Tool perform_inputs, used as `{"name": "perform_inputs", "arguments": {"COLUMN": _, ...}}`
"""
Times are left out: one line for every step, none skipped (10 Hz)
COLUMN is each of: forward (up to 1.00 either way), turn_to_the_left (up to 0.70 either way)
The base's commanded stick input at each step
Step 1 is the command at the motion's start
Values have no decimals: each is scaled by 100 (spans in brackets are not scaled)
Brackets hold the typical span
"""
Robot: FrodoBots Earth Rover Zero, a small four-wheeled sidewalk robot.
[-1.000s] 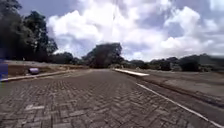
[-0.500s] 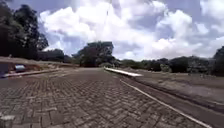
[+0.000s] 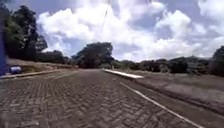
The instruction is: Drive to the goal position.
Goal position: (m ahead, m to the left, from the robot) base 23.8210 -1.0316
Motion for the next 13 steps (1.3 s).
{"name": "perform_inputs", "arguments": {"forward": 70, "turn_to_the_left": 2}}
{"name": "perform_inputs", "arguments": {"forward": 70, "turn_to_the_left": 0}}
{"name": "perform_inputs", "arguments": {"forward": 70, "turn_to_the_left": 0}}
{"name": "perform_inputs", "arguments": {"forward": 70, "turn_to_the_left": 0}}
{"name": "perform_inputs", "arguments": {"forward": 76, "turn_to_the_left": 0}}
{"name": "perform_inputs", "arguments": {"forward": 84, "turn_to_the_left": 0}}
{"name": "perform_inputs", "arguments": {"forward": 85, "turn_to_the_left": 0}}
{"name": "perform_inputs", "arguments": {"forward": 85, "turn_to_the_left": 26}}
{"name": "perform_inputs", "arguments": {"forward": 85, "turn_to_the_left": 0}}
{"name": "perform_inputs", "arguments": {"forward": 85, "turn_to_the_left": 0}}
{"name": "perform_inputs", "arguments": {"forward": 85, "turn_to_the_left": 0}}
{"name": "perform_inputs", "arguments": {"forward": 85, "turn_to_the_left": 0}}
{"name": "perform_inputs", "arguments": {"forward": 85, "turn_to_the_left": 0}}
